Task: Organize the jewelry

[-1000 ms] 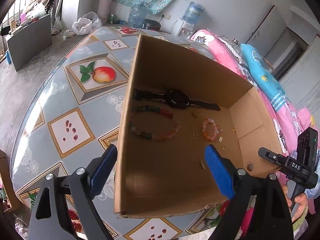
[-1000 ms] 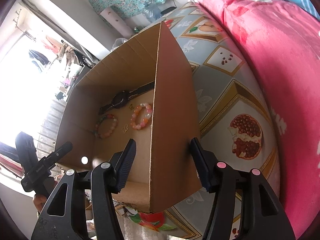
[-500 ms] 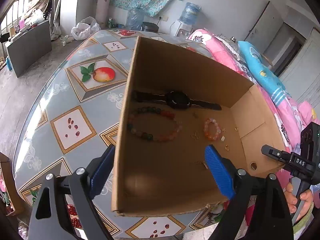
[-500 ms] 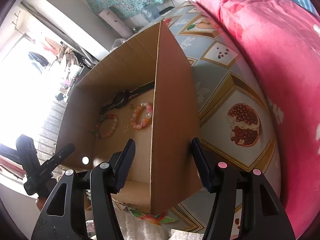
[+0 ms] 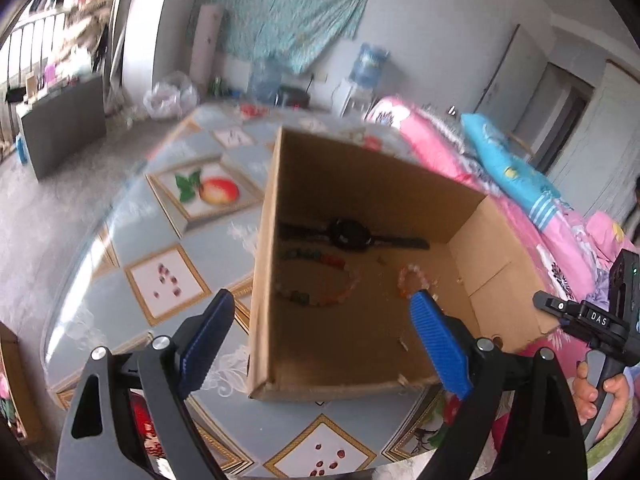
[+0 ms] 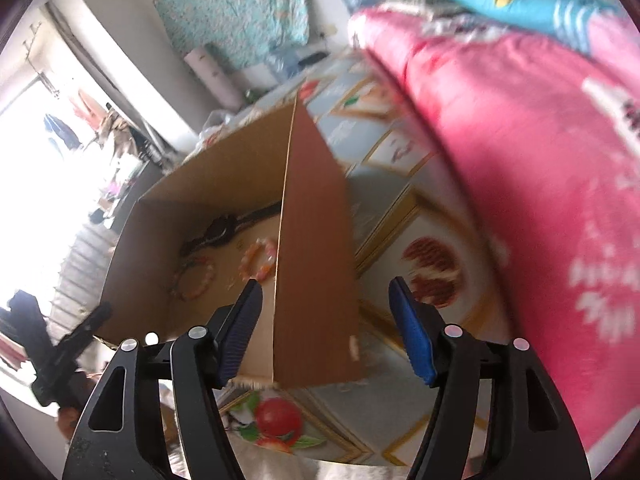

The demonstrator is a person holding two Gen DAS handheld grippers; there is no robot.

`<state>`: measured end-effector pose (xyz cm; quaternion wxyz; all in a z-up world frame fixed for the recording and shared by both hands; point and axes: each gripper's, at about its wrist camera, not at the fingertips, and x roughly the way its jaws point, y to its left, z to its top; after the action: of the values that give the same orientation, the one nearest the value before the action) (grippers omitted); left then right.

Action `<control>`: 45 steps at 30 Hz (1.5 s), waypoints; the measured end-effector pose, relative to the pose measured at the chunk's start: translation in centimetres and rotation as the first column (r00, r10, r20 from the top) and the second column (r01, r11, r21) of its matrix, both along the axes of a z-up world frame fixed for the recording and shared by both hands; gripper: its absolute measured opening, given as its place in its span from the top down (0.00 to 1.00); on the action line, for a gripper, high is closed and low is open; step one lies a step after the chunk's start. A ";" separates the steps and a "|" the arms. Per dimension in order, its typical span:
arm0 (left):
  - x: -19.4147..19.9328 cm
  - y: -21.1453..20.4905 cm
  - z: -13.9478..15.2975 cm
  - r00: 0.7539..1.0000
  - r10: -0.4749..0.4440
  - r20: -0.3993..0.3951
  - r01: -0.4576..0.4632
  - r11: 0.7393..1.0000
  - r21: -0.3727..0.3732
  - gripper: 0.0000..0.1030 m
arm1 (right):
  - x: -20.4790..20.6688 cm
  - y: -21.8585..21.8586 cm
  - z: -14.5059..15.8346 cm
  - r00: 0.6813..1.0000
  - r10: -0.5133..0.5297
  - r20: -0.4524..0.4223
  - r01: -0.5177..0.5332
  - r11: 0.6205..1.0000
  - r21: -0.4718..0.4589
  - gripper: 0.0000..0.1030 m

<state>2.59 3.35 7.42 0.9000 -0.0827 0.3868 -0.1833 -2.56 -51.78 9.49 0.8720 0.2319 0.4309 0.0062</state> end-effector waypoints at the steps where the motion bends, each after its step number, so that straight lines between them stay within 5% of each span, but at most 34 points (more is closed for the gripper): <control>1: -0.5 0.0 0.4 1.000 -0.008 0.015 0.008 1.000 0.004 0.15 | -0.6 0.3 0.7 1.000 0.001 0.022 0.000 1.000 -0.031 0.34; 12: -6.3 -1.6 2.5 0.986 -0.085 0.147 0.074 0.994 0.078 0.06 | -5.5 4.5 5.1 0.980 0.127 0.155 -0.075 0.950 -0.305 0.08; 21: -7.0 -2.6 1.0 0.992 -0.072 0.101 0.061 0.992 0.108 0.06 | -6.3 5.6 4.8 0.979 0.136 0.150 -0.079 0.939 -0.335 0.08; 30: -8.0 -3.1 1.7 0.983 0.028 0.182 -0.061 0.982 0.178 0.06 | -8.4 6.6 5.4 0.965 0.152 0.212 -0.050 0.906 -0.421 0.08; 32: -7.8 -3.7 1.3 0.987 0.026 0.160 -0.060 0.975 0.213 0.06 | -8.5 6.7 4.7 0.968 0.149 0.204 -0.058 0.918 -0.393 0.08; 39: -5.9 -5.9 -2.9 0.997 0.030 -0.076 -0.013 0.978 0.209 0.06 | -4.7 7.7 -1.3 0.988 0.134 -0.078 -0.152 0.937 -0.314 0.08; 45: -5.7 -6.8 -4.4 0.990 0.087 -0.110 -0.052 0.955 0.291 0.06 | -3.2 7.5 -1.6 0.992 0.093 -0.088 -0.113 0.960 -0.256 0.08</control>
<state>-3.09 -3.50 2.99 0.8831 0.0245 0.4603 -0.0879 -5.79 -44.27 7.84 0.8765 0.0928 0.4721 -0.0137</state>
